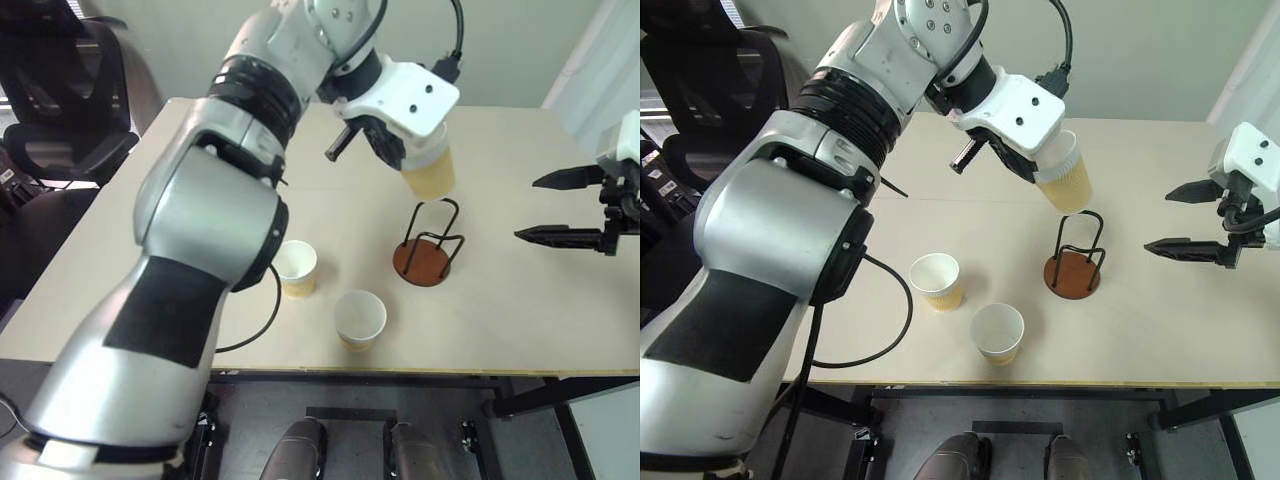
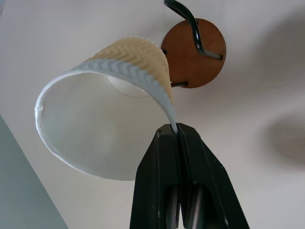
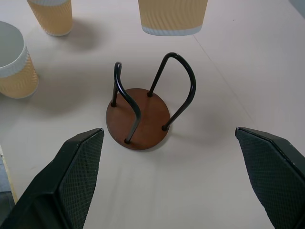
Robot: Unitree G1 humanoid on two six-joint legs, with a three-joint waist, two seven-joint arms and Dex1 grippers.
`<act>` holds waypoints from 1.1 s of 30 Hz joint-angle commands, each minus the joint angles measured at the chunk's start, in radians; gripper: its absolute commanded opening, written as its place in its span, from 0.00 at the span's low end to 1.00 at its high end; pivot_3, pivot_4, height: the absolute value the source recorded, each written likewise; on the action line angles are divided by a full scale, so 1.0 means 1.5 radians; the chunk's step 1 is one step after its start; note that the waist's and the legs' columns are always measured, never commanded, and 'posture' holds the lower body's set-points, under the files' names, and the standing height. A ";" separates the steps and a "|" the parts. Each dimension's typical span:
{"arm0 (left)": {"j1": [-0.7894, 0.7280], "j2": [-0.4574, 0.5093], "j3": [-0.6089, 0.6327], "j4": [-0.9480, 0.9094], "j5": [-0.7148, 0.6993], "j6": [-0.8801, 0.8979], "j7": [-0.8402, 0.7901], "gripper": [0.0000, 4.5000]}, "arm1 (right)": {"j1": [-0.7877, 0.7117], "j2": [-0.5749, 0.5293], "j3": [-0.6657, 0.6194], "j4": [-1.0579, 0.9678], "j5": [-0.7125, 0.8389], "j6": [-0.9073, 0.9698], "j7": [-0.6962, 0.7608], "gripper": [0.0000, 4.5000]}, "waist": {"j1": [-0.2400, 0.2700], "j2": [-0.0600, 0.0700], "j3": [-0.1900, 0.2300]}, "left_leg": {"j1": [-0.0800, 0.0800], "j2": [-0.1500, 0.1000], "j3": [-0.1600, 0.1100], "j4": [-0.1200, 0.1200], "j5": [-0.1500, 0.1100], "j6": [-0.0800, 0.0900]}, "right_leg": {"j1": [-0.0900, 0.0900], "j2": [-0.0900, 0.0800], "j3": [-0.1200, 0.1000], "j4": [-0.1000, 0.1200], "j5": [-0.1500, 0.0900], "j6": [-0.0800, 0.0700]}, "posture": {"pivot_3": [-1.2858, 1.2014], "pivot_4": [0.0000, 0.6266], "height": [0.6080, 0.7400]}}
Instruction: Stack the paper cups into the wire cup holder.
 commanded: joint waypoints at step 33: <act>0.020 -0.065 -0.034 -0.018 0.029 -0.049 0.062 0.01 | 0.023 -0.014 -0.062 -0.048 0.018 0.012 -0.016 1.00 | 0.002 0.000 0.000 | 0.001 -0.006 0.001 0.001 -0.001 0.004 | 0.003 -0.007 -0.001 0.000 -0.001 0.007 | 0.52 0.24 1.00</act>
